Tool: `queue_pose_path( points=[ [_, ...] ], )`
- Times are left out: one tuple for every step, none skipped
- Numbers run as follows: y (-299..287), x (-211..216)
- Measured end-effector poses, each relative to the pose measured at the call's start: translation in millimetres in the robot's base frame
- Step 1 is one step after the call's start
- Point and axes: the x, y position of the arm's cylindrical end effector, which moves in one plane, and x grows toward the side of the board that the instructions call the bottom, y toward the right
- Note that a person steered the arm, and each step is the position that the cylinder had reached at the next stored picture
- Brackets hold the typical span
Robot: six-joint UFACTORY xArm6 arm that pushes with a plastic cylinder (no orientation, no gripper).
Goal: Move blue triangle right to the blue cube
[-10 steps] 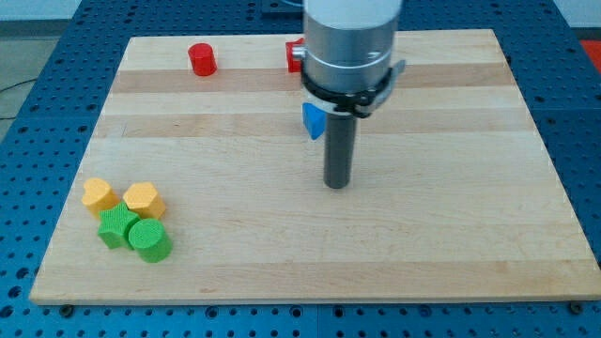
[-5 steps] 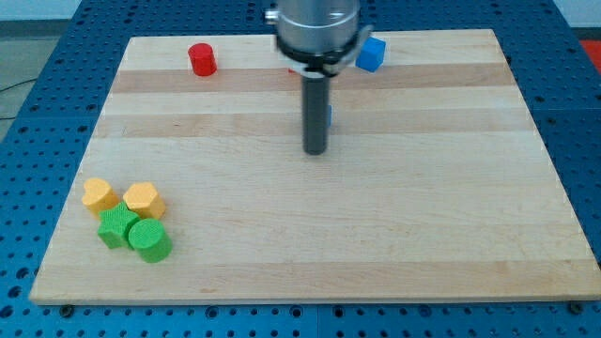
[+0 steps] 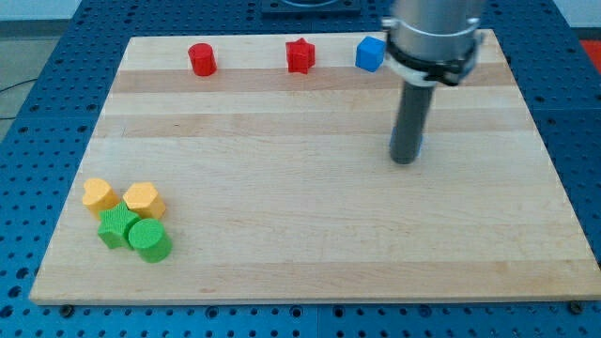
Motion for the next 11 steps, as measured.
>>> queue_pose_path(
  points=[
    [19.8, -27.2],
    [12.7, -55.7],
    [-23.3, -31.0],
    [-73.3, -26.8],
    [-64.0, -27.4],
    [-63.6, -47.8],
    [-48.0, -54.1],
    [-7.8, -36.2],
    [-3.7, -60.7],
    [0.0, -94.3],
    [-14.5, -122.4]
  ],
)
